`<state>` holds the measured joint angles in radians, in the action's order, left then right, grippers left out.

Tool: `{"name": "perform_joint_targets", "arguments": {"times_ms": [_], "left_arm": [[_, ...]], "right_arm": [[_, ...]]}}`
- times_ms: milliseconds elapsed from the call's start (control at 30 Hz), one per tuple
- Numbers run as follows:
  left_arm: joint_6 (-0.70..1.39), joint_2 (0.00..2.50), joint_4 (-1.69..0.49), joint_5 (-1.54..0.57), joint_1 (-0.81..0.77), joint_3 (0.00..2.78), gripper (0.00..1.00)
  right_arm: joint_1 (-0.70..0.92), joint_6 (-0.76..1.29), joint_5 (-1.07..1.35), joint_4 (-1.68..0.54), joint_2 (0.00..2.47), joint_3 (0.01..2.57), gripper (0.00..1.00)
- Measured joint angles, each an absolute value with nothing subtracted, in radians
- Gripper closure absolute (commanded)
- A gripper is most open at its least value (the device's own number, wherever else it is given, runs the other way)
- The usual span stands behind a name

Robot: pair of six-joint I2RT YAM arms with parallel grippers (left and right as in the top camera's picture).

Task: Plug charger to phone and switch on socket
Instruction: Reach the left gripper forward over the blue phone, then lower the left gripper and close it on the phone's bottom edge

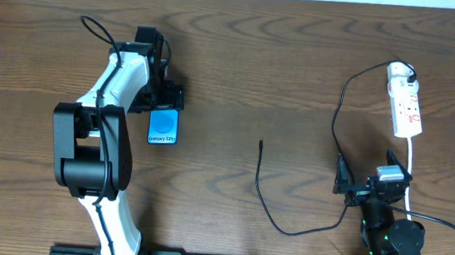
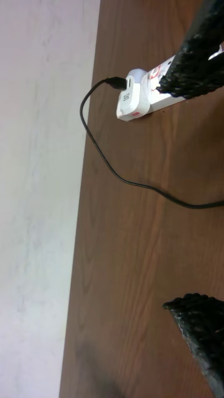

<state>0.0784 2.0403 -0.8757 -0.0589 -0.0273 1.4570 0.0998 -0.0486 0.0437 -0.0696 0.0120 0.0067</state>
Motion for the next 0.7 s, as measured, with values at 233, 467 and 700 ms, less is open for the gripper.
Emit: {"name": "perform_joint_targets", "arguments": {"times_ms": [233,467,700], "left_arm": [[0.078,2.04,-0.841,-0.063,-0.027,1.414,0.03],[0.078,2.04,-0.828,-0.066,-0.027,1.413,0.02],[0.078,2.04,-0.83,-0.066,-0.028,1.413,0.03]], "right_arm": [[0.1,-0.049,0.044,-0.07,0.012,0.007,0.01],[0.1,-0.049,0.044,-0.07,0.012,0.007,0.01],[0.1,-0.049,0.044,-0.07,0.012,0.007,0.01]]}}
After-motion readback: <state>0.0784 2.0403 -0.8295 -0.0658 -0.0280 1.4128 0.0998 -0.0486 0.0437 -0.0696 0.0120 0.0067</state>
